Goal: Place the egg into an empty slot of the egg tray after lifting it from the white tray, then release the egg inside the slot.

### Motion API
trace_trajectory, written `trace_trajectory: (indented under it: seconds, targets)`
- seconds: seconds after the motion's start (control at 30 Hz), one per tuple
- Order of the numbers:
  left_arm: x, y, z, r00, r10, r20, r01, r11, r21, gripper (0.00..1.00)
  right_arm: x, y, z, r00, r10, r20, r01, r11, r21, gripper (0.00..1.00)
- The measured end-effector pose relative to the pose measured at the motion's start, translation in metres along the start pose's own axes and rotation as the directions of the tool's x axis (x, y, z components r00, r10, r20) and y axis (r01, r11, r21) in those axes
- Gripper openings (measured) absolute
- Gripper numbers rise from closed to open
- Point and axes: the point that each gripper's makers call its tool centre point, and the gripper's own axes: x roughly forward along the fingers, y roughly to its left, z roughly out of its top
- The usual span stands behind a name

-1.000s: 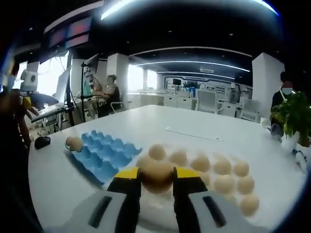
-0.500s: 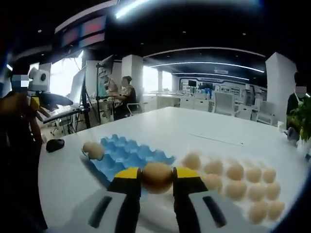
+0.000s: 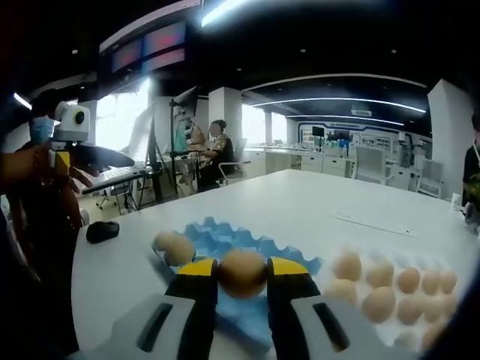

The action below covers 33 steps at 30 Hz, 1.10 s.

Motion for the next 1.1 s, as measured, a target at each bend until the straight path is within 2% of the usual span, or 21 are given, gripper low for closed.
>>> trace_trajectory:
  seconds: [0.2,0.47,1.1]
  targets:
    - [-0.002,0.002,-0.001,1.000,0.005,0.002,-0.005,1.000,-0.003,0.81,0.018,0.021,0.000,0.999,0.048,-0.004,-0.048,0.999,-0.009,0.25]
    - [-0.004,0.004,-0.003,1.000,0.011,0.002,-0.011,1.000,-0.010,0.81,0.036,0.039,-0.006,0.996,0.090,-0.026,-0.090,0.996,-0.015,0.25]
    - [-0.009,0.008,-0.006,1.000,0.024,0.001,-0.024,1.000,-0.019,0.80,0.046,0.046,-0.030,0.990,0.111,-0.090,-0.113,0.993,-0.020,0.26]
